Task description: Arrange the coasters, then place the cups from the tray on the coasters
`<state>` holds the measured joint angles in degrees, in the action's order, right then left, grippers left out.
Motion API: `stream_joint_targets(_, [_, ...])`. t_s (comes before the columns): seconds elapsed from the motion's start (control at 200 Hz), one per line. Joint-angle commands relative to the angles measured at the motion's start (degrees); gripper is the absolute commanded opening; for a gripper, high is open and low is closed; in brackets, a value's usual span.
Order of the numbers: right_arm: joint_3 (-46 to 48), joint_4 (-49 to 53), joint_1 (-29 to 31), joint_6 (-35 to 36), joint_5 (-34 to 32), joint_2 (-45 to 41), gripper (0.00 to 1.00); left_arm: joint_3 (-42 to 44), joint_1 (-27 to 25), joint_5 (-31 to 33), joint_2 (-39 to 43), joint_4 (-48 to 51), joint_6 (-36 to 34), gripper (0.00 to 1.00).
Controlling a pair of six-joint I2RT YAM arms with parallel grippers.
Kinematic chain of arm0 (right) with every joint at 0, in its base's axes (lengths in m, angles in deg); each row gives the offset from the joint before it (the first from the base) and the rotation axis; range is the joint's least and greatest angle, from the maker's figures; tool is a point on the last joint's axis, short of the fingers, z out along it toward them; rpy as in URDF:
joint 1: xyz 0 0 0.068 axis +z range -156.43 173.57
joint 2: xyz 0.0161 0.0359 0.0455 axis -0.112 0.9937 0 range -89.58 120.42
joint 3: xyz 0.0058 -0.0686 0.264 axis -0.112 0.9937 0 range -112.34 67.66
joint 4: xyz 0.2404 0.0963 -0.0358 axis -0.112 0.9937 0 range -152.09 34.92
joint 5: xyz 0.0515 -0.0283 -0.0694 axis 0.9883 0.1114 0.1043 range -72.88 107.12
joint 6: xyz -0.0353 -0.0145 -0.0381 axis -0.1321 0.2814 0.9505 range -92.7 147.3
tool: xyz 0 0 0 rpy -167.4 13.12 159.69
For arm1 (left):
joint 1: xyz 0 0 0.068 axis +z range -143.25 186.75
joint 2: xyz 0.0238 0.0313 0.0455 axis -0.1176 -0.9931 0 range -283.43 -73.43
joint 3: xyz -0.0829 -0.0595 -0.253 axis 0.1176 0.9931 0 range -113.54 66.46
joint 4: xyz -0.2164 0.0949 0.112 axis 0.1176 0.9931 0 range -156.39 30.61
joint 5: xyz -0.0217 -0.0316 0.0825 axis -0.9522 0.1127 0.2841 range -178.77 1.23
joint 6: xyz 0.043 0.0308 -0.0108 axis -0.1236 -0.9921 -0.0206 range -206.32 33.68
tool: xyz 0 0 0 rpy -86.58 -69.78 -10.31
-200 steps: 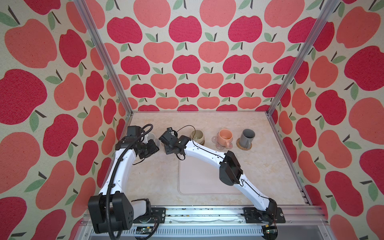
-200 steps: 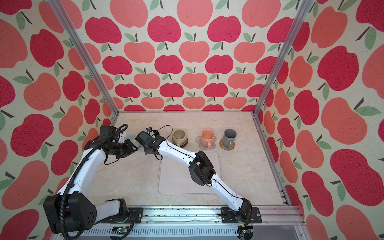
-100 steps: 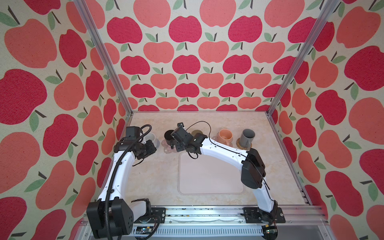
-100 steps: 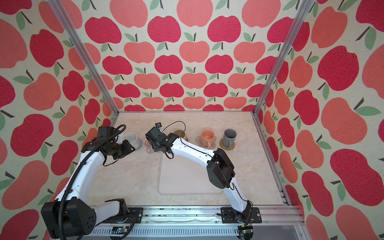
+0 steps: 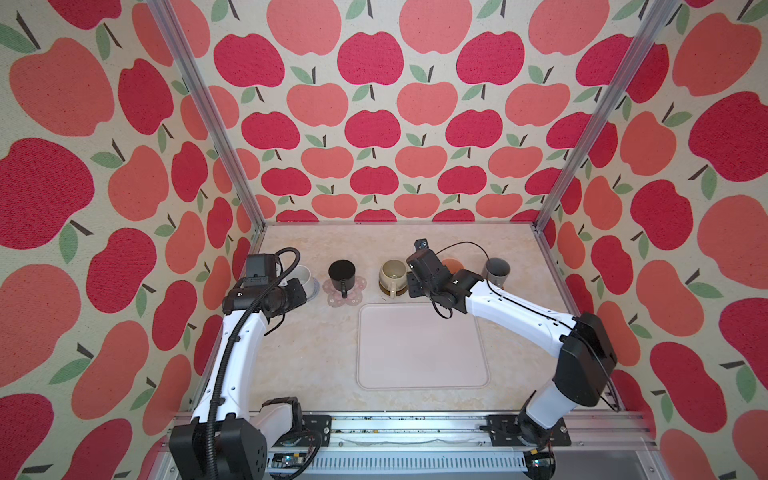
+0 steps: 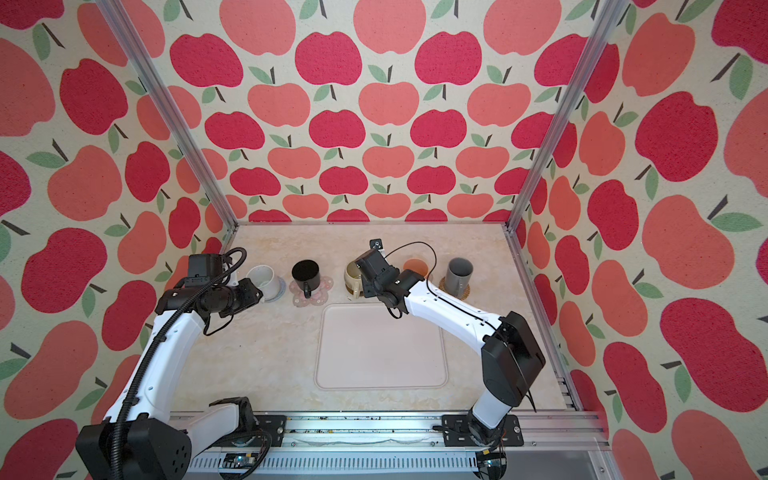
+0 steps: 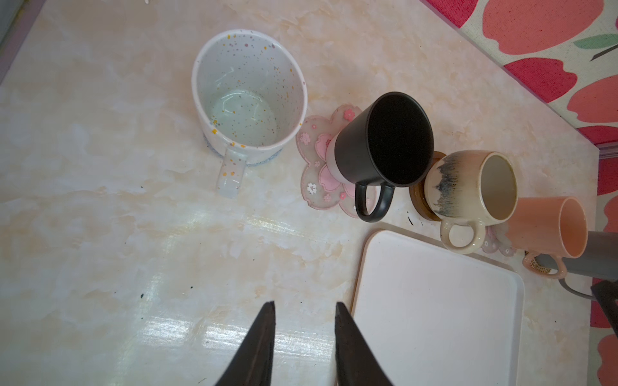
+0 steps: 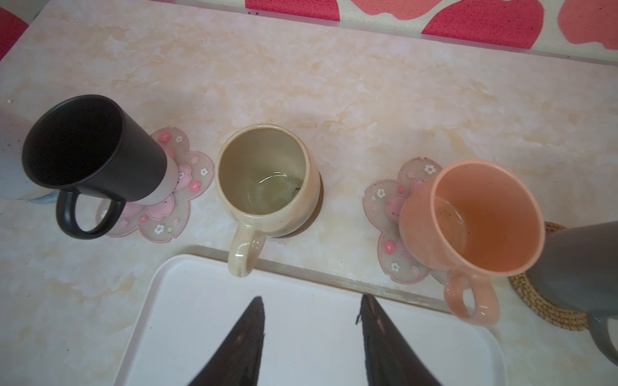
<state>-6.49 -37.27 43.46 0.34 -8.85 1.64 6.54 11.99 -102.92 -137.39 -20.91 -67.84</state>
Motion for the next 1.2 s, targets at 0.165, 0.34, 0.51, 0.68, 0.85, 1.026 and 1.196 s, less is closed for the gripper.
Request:
stream_joint_targets(0.165, [10.8,-2.6,-4.7,5.1,-2.2,-12.7,0.60,3.2,0.3,4.6,3.9,-5.3,-0.7,0.37])
stream_joint_targets(0.34, [17.7,-4.1,-9.2,8.3,-5.0,-20.3,0.69,6.5,0.3,9.5,5.0,-9.0,2.1,0.47])
stream_joint_targets(0.51, [23.8,-6.2,-15.7,12.9,-5.6,-27.4,0.74,10.4,0.2,15.6,7.1,-13.1,4.6,0.56])
stream_joint_targets(0.68, [28.8,-8.4,-22.7,15.2,-3.9,-32.1,0.78,13.9,-0.2,21.5,9.9,-17.1,6.0,0.60])
stream_joint_targets(0.85, [33.3,-11.9,-28.9,15.5,-2.7,-34.1,0.82,18.1,-5.7,34.4,12.5,-24.0,1.8,0.61])
stream_joint_targets(1.026, [37.7,-17.7,-32.7,17.5,-3.3,-34.7,0.86,22.3,-12.4,44.5,12.3,-33.9,-6.6,0.63])
stream_joint_targets(1.196, [42.4,-26.2,-36.1,20.0,-3.4,-33.8,0.87,24.7,-12.7,45.3,9.2,-39.0,-8.9,0.64])
